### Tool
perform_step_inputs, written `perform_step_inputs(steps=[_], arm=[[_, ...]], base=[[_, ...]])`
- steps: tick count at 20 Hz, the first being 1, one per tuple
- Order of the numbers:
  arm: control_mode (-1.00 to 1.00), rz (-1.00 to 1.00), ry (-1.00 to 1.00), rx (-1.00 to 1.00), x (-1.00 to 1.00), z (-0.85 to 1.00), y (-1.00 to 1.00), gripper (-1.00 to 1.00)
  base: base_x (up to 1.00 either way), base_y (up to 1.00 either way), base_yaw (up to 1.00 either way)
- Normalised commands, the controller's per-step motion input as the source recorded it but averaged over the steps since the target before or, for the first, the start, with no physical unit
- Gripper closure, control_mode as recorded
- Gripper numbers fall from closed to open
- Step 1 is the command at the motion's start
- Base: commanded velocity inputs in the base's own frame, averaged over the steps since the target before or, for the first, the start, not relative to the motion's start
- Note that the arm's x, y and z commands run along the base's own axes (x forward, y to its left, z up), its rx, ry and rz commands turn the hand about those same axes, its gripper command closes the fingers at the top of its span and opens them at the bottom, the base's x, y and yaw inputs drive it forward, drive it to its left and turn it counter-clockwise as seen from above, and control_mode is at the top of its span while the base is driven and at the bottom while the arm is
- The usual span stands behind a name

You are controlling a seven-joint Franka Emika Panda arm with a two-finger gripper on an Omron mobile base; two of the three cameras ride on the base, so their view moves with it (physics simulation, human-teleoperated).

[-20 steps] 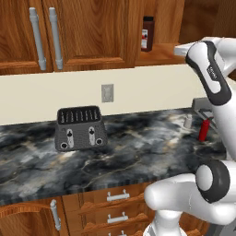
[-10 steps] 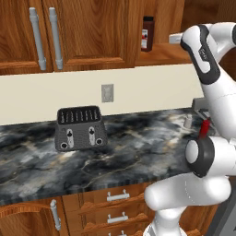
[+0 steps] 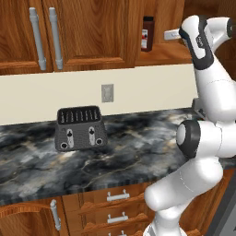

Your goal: Collect the paprika, ketchup, and shaker from the cabinet and place them next to the stove.

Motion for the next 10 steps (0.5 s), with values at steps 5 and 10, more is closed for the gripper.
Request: perform_step_inputs(steps=[5, 10], arm=[[-1.0, 0.16, 0.0, 0.0, 0.39, 0.0, 0.0, -1.0], [-1.0, 0.09, 0.0, 0.0, 0.39, 0.0, 0.06, -1.0]], base=[[0.0, 0.0, 0.0], [0.0, 0.0, 0.0]])
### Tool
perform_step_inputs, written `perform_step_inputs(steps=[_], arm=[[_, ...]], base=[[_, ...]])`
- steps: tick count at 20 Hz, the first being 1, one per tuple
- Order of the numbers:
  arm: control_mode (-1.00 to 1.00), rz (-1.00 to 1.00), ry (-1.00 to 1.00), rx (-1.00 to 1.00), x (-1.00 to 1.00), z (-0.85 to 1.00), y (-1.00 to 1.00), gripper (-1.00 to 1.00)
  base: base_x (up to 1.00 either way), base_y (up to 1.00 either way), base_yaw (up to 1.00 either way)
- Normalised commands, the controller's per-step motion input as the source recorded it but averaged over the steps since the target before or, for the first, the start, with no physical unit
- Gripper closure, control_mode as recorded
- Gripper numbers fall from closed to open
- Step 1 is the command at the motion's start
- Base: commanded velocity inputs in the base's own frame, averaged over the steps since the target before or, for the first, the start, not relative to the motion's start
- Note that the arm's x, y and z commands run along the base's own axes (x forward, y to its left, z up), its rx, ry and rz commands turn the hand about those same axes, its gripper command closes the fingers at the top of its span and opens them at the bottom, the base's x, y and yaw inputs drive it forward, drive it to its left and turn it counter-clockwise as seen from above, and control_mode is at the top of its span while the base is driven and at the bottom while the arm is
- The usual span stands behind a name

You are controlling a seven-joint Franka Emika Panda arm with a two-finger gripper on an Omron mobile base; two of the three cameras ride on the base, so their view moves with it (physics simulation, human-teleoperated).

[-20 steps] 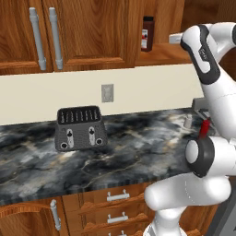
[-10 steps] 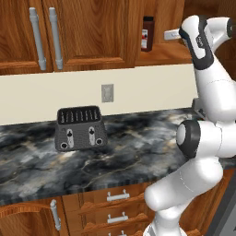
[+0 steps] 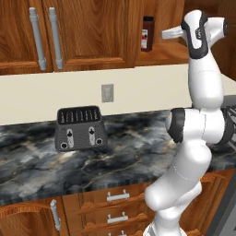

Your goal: Collect the paprika, ketchup, and shaker from the cabinet and place them next to the stove.

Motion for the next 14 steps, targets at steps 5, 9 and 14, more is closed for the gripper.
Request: perform_step_inputs(steps=[5, 9, 14], arm=[[-1.0, 0.01, 0.0, 0.0, 0.26, 0.0, 0.22, -1.0], [-1.0, 0.0, 0.02, -0.01, 0.23, 0.0, 0.35, -1.0], [-1.0, -0.02, 0.07, -0.02, 0.2, 0.0, 0.34, -1.0]], base=[[0.0, 0.0, 0.0], [0.0, 0.0, 0.0], [0.0, 0.0, 0.0]])
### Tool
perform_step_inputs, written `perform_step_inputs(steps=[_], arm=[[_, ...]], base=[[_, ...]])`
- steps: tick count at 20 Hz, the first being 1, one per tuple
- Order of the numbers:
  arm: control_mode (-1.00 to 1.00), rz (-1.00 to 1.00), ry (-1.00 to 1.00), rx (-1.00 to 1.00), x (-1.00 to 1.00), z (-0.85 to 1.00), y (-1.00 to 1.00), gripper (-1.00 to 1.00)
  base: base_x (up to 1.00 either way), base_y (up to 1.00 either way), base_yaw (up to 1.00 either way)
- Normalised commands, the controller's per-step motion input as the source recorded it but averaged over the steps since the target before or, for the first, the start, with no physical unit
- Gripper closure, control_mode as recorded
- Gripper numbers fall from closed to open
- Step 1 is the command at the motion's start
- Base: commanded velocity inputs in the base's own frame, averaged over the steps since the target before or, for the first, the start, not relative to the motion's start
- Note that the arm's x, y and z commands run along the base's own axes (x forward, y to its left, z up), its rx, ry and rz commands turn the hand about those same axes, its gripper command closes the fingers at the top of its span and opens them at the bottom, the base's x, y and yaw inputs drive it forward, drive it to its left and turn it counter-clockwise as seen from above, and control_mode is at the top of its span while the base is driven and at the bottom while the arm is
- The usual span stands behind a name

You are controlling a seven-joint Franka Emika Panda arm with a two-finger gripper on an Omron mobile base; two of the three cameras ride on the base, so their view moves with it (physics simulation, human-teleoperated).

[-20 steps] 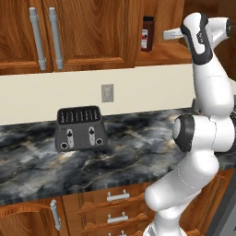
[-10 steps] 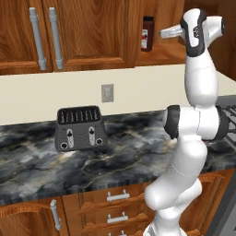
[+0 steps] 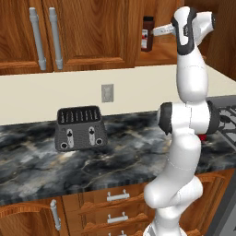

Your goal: Collect the paprika, ketchup, and shaker from the cabinet and place them next to the stove.

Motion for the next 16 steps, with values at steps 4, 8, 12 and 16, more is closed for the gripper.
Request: perform_step_inputs(steps=[4, 8, 12, 16], arm=[[-1.0, -0.02, 0.07, -0.01, 0.21, 0.0, 0.32, -1.0], [-1.0, 0.0, 0.02, 0.0, 0.21, 0.0, 0.06, -1.0], [-1.0, 0.0, 0.0, 0.0, 0.1, 0.0, -0.06, -1.0], [-1.0, 0.0, 0.0, 0.0, 0.02, 0.0, 0.02, -1.0]], base=[[0.0, 0.0, 0.0], [0.0, 0.0, 0.0], [0.0, 0.0, 0.0], [0.0, 0.0, 0.0]])
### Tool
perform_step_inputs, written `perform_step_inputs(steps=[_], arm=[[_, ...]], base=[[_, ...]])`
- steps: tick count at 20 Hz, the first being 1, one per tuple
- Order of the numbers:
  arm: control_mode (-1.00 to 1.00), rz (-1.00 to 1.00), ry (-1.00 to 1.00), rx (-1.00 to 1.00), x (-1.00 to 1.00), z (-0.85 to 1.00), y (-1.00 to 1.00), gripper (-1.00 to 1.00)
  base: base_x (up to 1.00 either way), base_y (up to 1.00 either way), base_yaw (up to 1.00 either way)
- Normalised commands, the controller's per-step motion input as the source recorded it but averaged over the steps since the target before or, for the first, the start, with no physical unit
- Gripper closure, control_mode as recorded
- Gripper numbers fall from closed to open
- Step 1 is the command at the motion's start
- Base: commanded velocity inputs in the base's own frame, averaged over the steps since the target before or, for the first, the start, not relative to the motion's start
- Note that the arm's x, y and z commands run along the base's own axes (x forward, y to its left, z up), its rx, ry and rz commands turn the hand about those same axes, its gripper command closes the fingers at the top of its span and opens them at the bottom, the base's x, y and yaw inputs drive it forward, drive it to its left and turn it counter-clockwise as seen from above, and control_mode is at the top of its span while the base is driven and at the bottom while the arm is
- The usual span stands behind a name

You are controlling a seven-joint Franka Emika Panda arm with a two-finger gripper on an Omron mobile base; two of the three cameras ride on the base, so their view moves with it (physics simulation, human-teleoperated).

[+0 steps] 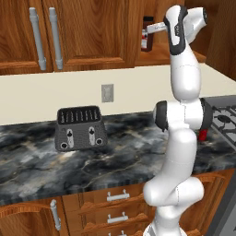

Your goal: Collect the paprika, ketchup, and shaker from the cabinet and place them next to the stove.

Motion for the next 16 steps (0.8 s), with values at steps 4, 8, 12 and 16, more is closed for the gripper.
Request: perform_step_inputs(steps=[4, 8, 12, 16], arm=[[-1.0, 0.0, 0.0, 0.0, 0.15, 0.0, 0.26, -1.0], [-1.0, 0.0, 0.0, 0.0, 0.16, 0.0, 0.22, 1.0], [-1.0, 0.0, 0.0, 0.0, 0.08, 0.0, 0.06, 1.0], [-1.0, 0.0, 0.0, 0.0, 0.0, 0.0, 0.0, 1.0]], base=[[0.0, 0.0, 0.0], [0.0, 0.0, 0.0], [0.0, 0.0, 0.0], [0.0, 0.0, 0.0]])
